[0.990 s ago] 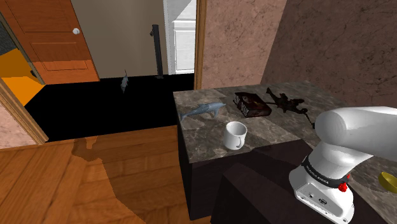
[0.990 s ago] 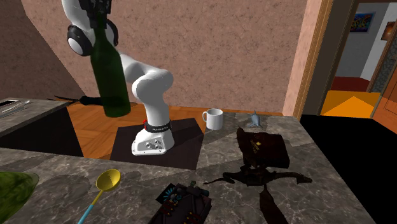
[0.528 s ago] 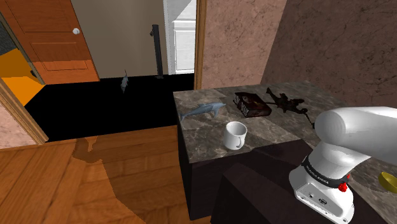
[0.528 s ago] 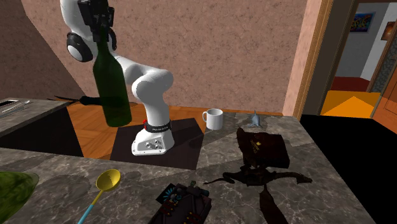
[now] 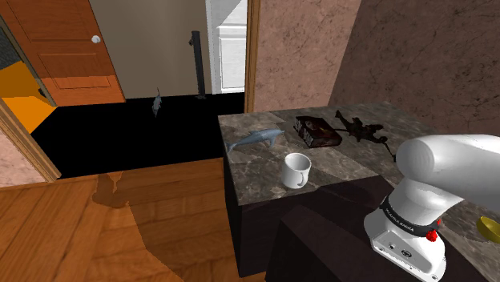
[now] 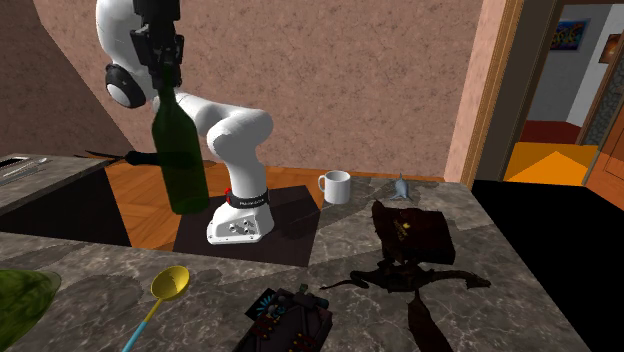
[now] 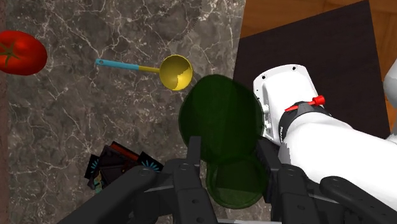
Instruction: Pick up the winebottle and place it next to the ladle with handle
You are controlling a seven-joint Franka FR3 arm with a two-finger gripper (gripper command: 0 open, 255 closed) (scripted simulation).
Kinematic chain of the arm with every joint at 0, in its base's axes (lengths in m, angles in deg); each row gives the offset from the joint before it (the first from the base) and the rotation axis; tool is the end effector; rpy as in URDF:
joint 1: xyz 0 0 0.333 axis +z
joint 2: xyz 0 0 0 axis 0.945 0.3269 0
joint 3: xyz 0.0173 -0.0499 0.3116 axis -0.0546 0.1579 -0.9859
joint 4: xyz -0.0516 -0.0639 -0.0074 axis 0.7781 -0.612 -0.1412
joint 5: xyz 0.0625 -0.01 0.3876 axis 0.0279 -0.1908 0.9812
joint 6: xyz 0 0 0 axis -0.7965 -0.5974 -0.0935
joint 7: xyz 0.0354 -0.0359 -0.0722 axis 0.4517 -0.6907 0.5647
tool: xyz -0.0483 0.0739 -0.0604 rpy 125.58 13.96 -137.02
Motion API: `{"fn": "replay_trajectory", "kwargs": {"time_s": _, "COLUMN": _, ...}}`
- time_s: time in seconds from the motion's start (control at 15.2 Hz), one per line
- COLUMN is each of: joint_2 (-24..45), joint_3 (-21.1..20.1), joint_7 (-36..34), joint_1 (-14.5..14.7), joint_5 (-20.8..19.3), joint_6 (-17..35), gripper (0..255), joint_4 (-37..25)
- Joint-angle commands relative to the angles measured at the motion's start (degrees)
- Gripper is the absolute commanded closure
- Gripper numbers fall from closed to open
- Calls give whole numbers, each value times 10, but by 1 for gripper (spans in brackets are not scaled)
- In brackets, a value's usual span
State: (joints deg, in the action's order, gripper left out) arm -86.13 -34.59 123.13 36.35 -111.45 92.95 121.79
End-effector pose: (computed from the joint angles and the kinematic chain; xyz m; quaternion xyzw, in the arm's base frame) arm -0.1285 -0.1798 0.6578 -0.9837 0.1678 0.0636 0.0075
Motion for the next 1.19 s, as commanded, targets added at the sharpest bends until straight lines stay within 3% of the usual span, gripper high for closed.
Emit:
{"fn": "replay_trajectory", "kwargs": {"time_s": 0.0, "joint_2": -14, "joint_3": 5, "joint_7": -3, "joint_1": -2, "joint_5": -4, "joint_6": 7, "gripper": 255, "joint_4": 21}}
{"fn": "replay_trajectory", "kwargs": {"time_s": 1.12, "joint_2": -130, "joint_3": 52, "joint_7": -22, "joint_1": -27, "joint_5": -47, "joint_6": 51, "gripper": 255, "joint_4": 179}}
